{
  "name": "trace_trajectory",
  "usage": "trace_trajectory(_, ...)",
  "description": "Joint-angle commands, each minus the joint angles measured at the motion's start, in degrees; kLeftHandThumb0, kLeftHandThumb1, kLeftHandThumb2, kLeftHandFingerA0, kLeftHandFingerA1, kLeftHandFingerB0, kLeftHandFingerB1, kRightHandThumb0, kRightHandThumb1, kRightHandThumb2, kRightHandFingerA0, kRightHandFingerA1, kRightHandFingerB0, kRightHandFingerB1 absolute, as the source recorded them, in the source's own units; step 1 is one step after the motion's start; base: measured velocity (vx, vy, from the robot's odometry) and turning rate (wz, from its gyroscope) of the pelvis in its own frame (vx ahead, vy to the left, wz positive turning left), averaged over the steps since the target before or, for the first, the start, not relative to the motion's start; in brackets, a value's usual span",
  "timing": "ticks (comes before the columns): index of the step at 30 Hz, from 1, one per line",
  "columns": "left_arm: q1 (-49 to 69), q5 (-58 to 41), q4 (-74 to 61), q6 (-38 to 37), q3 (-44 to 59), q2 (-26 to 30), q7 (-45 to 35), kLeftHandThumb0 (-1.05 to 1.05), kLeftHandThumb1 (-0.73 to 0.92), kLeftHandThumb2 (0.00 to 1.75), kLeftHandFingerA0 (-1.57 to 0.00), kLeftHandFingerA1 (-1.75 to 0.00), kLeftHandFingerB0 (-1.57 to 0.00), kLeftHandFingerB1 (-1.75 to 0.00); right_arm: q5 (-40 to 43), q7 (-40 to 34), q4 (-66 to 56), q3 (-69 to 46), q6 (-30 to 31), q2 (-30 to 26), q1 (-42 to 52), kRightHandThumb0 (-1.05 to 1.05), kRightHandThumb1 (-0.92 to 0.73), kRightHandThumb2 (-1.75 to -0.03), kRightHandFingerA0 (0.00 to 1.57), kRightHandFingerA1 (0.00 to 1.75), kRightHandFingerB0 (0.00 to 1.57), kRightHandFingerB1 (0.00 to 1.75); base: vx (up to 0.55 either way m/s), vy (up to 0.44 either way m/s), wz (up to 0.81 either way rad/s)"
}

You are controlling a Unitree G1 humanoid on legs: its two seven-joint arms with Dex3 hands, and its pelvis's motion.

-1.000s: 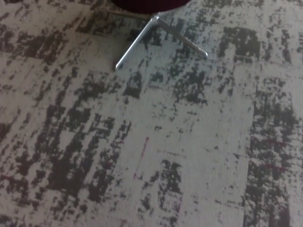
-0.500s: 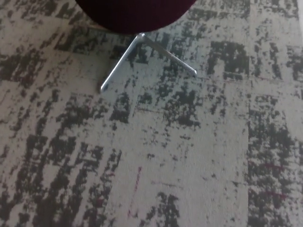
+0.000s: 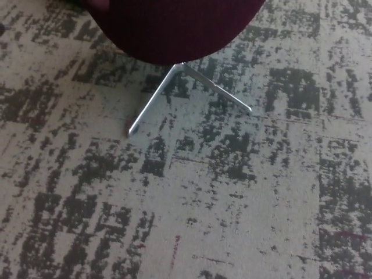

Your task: The robot walks towards a chair and uses its right hand to push it from the side in an anticlockwise direction to rotate it

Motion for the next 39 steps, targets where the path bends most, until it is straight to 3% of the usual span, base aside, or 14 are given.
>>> trace_trajectory(1, 0.15, -0.43, -0.02, -0.89, 0.11, 1.06, -0.36, -1.00, 0.25, 1.32, -0.13, -1.07, -0.30, -1.12, -0.10, -0.77, 0.02, 0.15, 0.18, -0.07, 0.32, -0.67, -0.49, -0.86, 0.34, 0.63, 0.12, 0.49, 0.00, 0.000, 0.00)
trace_trajectory(3, 0.16, -0.43, -0.03, -0.89, 0.11, 1.06, -0.36, -1.00, 0.25, 1.32, -0.13, -1.07, -0.30, -1.12, -0.08, -0.79, 0.00, 0.18, 0.19, -0.07, 0.33, -0.67, -0.49, -0.86, 0.34, 0.63, 0.12, 0.49, 0.05, 0.113, -0.17)
trace_trajectory(4, -0.04, 1.08, 0.00, -0.32, -1.18, 1.29, 1.39, -1.00, 0.21, 1.31, -0.12, -1.06, -0.25, -1.09, -0.07, -1.19, -0.77, 0.16, 0.35, 0.04, 0.79, -0.65, -0.48, -0.87, 0.25, 0.60, 0.11, 0.49, 0.07, 0.183, -0.16)
trace_trajectory(6, -0.23, 0.97, 0.00, 0.18, -1.35, 1.23, 1.89, -0.93, 0.18, 1.29, -0.10, -1.03, -0.29, -1.10, 0.57, -0.71, -0.89, -0.28, 0.36, 0.23, 0.83, -0.66, -0.47, -0.85, 0.21, 0.59, 0.13, 0.50, 0.07, 0.231, -0.09)
trace_trajectory(10, -0.47, 0.61, 0.01, 0.83, -1.37, 1.20, 2.37, -0.93, 0.18, 1.29, -0.10, -1.03, -0.29, -1.10, 1.44, 0.13, -0.83, -1.12, 0.27, 0.66, 0.85, -0.66, -0.47, -0.85, 0.21, 0.59, 0.13, 0.50, 0.12, 0.347, -0.08)
trace_trajectory(11, -0.29, 0.12, 0.05, 0.32, -1.03, 1.09, 1.73, -0.83, -0.07, 1.50, -0.17, -1.50, -0.30, -1.45, 2.18, 0.66, -1.25, -1.72, 0.28, 0.88, 1.01, -0.65, -0.47, -0.85, 0.20, 0.59, 0.13, 0.51, 0.11, 0.437, -0.14)
trace_trajectory(16, -0.02, -0.49, 0.14, -0.45, -0.31, 0.92, 0.72, -0.83, -0.07, 1.50, -0.17, -1.50, -0.30, -1.45, 3.04, 1.75, -2.29, -3.13, 0.49, 1.35, 1.43, -0.65, -0.47, -0.85, 0.20, 0.59, 0.13, 0.51, 0.12, 0.207, -0.02)
trace_trajectory(17, -0.11, -0.36, 0.09, -0.34, -0.36, 0.94, 0.85, -0.85, 0.11, 1.33, -0.14, -1.06, -0.37, -1.13, 3.17, 1.86, -2.15, -3.28, 0.36, 1.54, 1.31, -0.64, -0.46, -0.85, 0.22, 0.60, 0.14, 0.51, 0.16, 0.072, 0.07)
trace_trajectory(19, -0.36, -0.43, 0.08, -0.21, -0.24, 0.93, 1.05, -0.84, 0.11, 1.30, -0.08, -1.01, -0.37, -1.13, 3.41, 2.41, -1.52, -3.49, 0.26, 1.85, 0.86, -0.65, -0.46, -0.85, 0.21, 0.59, 0.12, 0.51, 0.14, 0.078, 0.17)
trace_trajectory(21, -0.37, -0.19, 0.32, -0.62, -0.32, 1.11, 0.83, -0.96, 0.13, 1.33, -0.13, -1.11, -0.32, -1.16, 3.61, 2.76, -2.12, -3.64, 0.18, 2.10, 1.26, -0.64, -0.47, -0.84, 0.19, 0.58, 0.13, 0.50, 0.15, -0.035, 0.11)
trace_trajectory(24, -0.28, -0.07, 0.23, -0.90, -0.46, 1.24, 0.46, -0.97, 0.15, 1.33, -0.14, -1.11, -0.29, -1.14, 3.68, 2.93, -2.78, -3.75, 0.50, 2.19, 1.45, -0.63, -0.46, -0.84, 0.20, 0.58, 0.13, 0.50, 0.28, -0.132, 0.20)
trace_trajectory(25, -0.19, 0.00, 0.30, -0.73, -0.52, 1.32, 0.63, -1.00, 0.17, 1.33, -0.05, -1.08, -0.28, -1.15, 3.59, 2.75, -2.76, -3.77, 0.44, 2.30, 1.52, -0.64, -0.45, -0.84, 0.20, 0.59, 0.14, 0.51, 0.19, 0.061, 0.08)
trace_trajectory(33, 0.18, -1.31, 0.29, -0.64, 0.15, 1.32, -1.06, -0.84, 0.14, 1.28, -0.08, -1.00, -0.30, -1.08, 3.86, 3.59, -4.50, -4.40, 0.12, 2.26, 2.40, -0.63, -0.45, -0.83, 0.21, 0.59, 0.14, 0.50, 0.21, 0.025, -0.04)
trace_trajectory(39, -0.52, -0.61, 0.59, -0.20, 0.17, 1.37, -0.29, -0.92, 0.15, 1.29, -0.09, -1.05, -0.30, -1.13, 3.89, 3.62, -5.38, -4.28, 0.77, 2.16, 2.13, -0.66, -0.45, -0.84, 0.21, 0.60, 0.13, 0.51, 0.34, 0.183, -0.16)
